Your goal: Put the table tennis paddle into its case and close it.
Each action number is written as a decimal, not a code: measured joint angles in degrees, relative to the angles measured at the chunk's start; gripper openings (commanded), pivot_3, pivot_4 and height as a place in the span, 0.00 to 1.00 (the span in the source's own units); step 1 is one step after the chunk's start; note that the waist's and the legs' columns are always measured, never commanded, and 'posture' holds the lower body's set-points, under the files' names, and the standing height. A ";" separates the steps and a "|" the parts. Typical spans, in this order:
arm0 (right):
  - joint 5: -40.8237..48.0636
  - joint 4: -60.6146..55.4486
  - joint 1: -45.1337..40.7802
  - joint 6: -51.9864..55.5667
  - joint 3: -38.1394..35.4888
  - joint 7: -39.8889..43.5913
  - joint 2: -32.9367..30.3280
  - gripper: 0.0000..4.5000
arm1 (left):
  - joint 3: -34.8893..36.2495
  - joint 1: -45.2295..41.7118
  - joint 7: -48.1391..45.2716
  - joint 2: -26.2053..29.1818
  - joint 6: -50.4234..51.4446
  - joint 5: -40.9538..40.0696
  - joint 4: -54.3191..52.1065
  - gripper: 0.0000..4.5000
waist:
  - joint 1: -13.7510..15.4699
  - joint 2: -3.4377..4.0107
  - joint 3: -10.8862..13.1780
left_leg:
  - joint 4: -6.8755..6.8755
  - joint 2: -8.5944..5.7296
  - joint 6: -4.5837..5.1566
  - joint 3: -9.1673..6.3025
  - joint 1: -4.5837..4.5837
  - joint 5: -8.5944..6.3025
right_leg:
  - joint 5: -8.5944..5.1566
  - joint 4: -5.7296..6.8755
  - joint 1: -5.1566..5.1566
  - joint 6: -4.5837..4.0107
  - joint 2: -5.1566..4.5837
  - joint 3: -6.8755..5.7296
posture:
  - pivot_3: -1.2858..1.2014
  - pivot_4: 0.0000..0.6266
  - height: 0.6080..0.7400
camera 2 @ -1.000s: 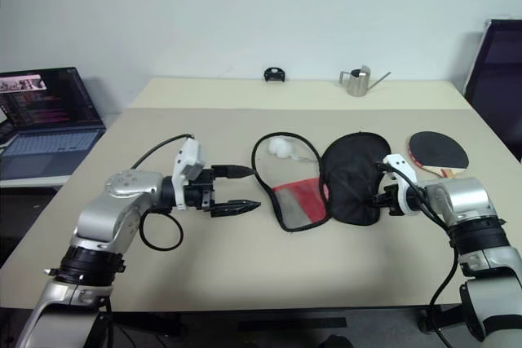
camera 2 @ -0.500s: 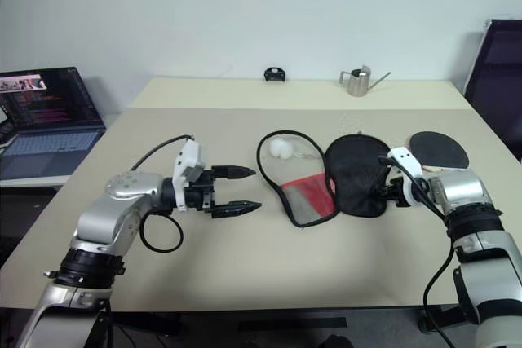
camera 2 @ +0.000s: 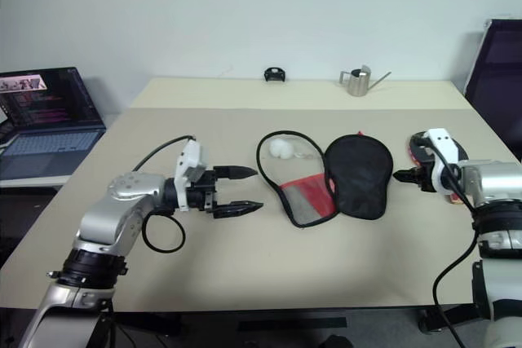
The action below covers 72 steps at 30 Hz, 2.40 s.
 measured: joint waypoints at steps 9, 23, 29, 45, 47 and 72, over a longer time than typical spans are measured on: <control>3.61 -17.83 11.84 0.18 -9.94 -8.98 2.45 1.00 | -0.31 -2.23 4.70 -2.52 0.11 1.83 1.27 1.00 | 0.15 0.00 0.00 | 0.04 0.00 0.01 0.01 0.01 0.00 | 0.00 0.11 0.00 0.00 0.00 0.03 | 0.52 0.24 1.00; -1.79 -3.15 12.02 -13.27 -14.12 -18.64 1.82 1.00 | -3.06 -6.44 5.91 -5.15 -1.32 3.37 0.25 1.00 | -0.03 0.01 0.00 | 0.04 -0.02 0.00 0.11 0.08 0.01 | 0.00 0.12 0.03 0.00 0.01 0.10 | 0.52 0.24 1.00; -5.70 12.65 3.69 -21.85 -11.26 -19.76 1.82 1.00 | -3.57 -7.24 5.82 -5.55 -1.37 3.42 0.09 1.00 | -0.41 0.02 0.00 | 0.03 0.02 -0.04 0.15 0.09 0.03 | 0.00 0.12 0.02 0.00 0.05 0.12 | 0.52 0.24 1.00; -12.39 40.20 -8.79 -35.64 -7.17 -24.85 3.54 1.00 | -3.47 -6.69 6.14 -3.44 -1.14 4.05 -1.47 1.00 | -0.27 0.01 0.00 | 0.00 0.02 -0.23 0.15 0.05 0.14 | 0.00 0.04 0.02 0.00 0.04 0.12 | 0.52 0.24 1.00; -12.80 41.39 -9.06 -36.01 -7.02 -25.37 3.63 1.00 | -3.34 -6.56 6.19 -3.10 -1.10 4.05 -2.09 1.00 | -0.26 0.01 0.00 | 0.00 0.02 -0.23 0.15 0.05 0.14 | 0.00 0.04 0.03 0.00 0.04 0.12 | 0.52 0.24 1.00; -10.21 42.12 -8.57 -36.12 -10.83 -31.28 7.86 0.27 | -2.88 -5.55 6.60 -1.72 -1.30 4.11 -2.35 1.00 | -0.82 -0.03 -0.03 | 0.08 0.04 -0.24 0.17 0.11 0.15 | 0.12 0.09 0.09 -0.03 0.05 0.14 | 0.52 0.24 1.00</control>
